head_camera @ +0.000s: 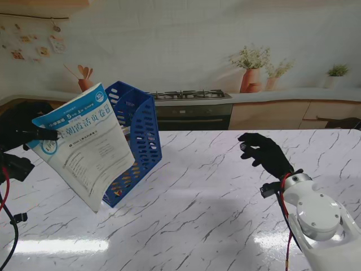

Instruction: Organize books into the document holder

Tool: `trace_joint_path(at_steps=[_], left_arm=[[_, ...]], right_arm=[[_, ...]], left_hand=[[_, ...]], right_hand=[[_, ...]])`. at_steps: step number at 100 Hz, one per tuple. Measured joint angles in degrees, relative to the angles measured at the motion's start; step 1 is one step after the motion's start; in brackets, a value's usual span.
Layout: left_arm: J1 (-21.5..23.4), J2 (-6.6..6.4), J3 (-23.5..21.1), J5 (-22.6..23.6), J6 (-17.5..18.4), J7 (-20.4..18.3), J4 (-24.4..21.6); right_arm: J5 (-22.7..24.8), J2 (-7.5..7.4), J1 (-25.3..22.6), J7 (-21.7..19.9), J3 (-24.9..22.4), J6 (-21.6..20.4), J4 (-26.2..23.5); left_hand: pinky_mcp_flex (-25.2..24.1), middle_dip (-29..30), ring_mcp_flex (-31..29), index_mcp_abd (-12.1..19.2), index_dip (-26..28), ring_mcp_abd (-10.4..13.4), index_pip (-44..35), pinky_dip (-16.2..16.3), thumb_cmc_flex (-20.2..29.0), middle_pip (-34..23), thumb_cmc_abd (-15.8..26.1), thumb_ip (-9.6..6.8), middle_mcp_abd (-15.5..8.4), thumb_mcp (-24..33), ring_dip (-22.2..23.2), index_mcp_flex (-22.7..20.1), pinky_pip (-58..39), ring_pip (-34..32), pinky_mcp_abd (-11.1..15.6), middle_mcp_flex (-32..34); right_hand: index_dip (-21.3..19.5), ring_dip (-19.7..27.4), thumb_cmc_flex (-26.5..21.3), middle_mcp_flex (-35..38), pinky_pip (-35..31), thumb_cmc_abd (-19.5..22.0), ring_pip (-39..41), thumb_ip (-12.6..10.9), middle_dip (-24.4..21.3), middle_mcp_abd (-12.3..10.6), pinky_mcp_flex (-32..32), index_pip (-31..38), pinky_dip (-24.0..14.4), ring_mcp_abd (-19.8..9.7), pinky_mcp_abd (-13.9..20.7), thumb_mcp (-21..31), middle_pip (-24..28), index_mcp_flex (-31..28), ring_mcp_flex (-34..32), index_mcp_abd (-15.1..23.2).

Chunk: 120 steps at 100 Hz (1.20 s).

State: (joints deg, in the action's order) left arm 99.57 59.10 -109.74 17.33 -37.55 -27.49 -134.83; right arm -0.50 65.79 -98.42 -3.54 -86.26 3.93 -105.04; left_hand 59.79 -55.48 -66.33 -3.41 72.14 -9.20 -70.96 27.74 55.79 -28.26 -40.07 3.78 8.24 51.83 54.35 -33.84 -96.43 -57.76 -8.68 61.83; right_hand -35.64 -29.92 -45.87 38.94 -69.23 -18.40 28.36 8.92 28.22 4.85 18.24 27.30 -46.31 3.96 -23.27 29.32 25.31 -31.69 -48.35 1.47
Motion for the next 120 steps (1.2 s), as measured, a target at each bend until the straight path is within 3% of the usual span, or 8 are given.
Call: trace_joint_path(at_steps=[21,45,63,83,97,120], left_arm=[[-3.05,-0.62,0.79,2.31,-2.69,-0.22,0.02],[-6.28,-1.76,2.34,7.56,-4.91,-2.99,0.02],[-7.62,-2.23,2.79,7.67,-7.59,-3.22,0.0],[-8.68,-2.2,4.81,8.45,-11.13,0.03,-0.01],[-8.69,-2.03,5.72,12.07,-11.32,0.12,-0.02],[-8.5,-1.75,5.46,11.27,-13.22,2.0,-0.03]], right_arm=[[0.0,0.0,-0.03,0.02,0.02,0.5,0.0],[0.06,-0.01,-0.12,0.04,0.02,1.12,0.08],[0.06,-0.01,-0.19,0.04,0.07,1.71,0.08],[0.04,-0.03,-0.13,0.02,0.56,1.75,0.08],[0.02,-0.03,-0.1,-0.17,0.64,1.68,0.15],[0.07,-0.04,-0.08,-0.23,0.64,1.73,0.23]], left_hand=[[0.26,-0.21,-0.44,0.0,0.0,0.13,-0.15,0.0,0.0,0.0,0.0,-0.01,0.0,0.0,0.27,-0.01,0.0,0.0,0.02,0.0],[0.29,-0.58,-0.46,0.0,0.0,0.2,-0.32,0.0,0.0,0.0,0.0,-0.01,-0.13,0.0,0.38,-0.01,0.0,0.0,0.07,0.0],[0.34,-0.61,-0.52,0.0,0.0,0.26,-0.32,0.0,0.0,0.0,0.0,-0.01,-0.13,0.0,0.41,-0.01,0.0,0.0,0.12,0.0],[0.38,-0.62,-0.55,0.0,0.0,0.29,-0.32,0.0,0.0,-0.01,0.0,-0.01,-0.13,0.0,0.41,-0.01,0.0,0.0,0.16,0.0],[0.46,-0.62,-0.65,0.0,0.0,0.32,-0.32,0.0,0.0,-0.01,0.0,-0.01,-0.14,0.0,0.41,-0.01,0.0,0.0,0.16,0.0],[0.56,-0.63,-0.86,0.0,-0.04,0.43,-0.27,0.0,0.0,-0.01,0.0,-0.01,-0.14,0.0,0.42,-0.01,0.0,-0.01,0.2,0.0]], right_hand=[[0.0,0.0,0.0,0.0,0.0,0.0,0.0,0.0,0.0,0.0,-0.14,0.0,0.69,0.0,0.0,0.0,0.0,0.0,0.0,0.0],[0.0,0.0,0.01,0.0,0.61,0.06,-0.01,0.0,0.0,0.0,-0.77,0.0,0.76,0.0,0.0,-0.71,0.0,0.1,0.03,0.0],[0.0,0.01,0.01,0.0,0.64,0.07,-0.01,0.0,0.0,0.0,-0.79,0.0,0.76,0.0,0.0,-0.72,0.0,0.11,0.04,0.0],[0.0,0.01,0.01,0.0,0.64,0.05,-0.01,0.0,0.0,0.0,-0.66,0.0,0.76,0.02,0.0,-0.68,0.0,0.01,0.04,0.0],[0.0,0.01,0.01,0.0,0.64,-0.24,-0.01,0.0,0.0,0.0,-0.59,0.0,0.76,0.06,0.0,-0.02,0.0,0.0,0.02,0.0],[0.0,0.01,0.01,0.0,0.63,-0.25,-0.01,0.0,0.0,0.0,-0.36,0.0,0.76,0.06,0.0,0.83,0.01,-0.01,0.01,0.0]])
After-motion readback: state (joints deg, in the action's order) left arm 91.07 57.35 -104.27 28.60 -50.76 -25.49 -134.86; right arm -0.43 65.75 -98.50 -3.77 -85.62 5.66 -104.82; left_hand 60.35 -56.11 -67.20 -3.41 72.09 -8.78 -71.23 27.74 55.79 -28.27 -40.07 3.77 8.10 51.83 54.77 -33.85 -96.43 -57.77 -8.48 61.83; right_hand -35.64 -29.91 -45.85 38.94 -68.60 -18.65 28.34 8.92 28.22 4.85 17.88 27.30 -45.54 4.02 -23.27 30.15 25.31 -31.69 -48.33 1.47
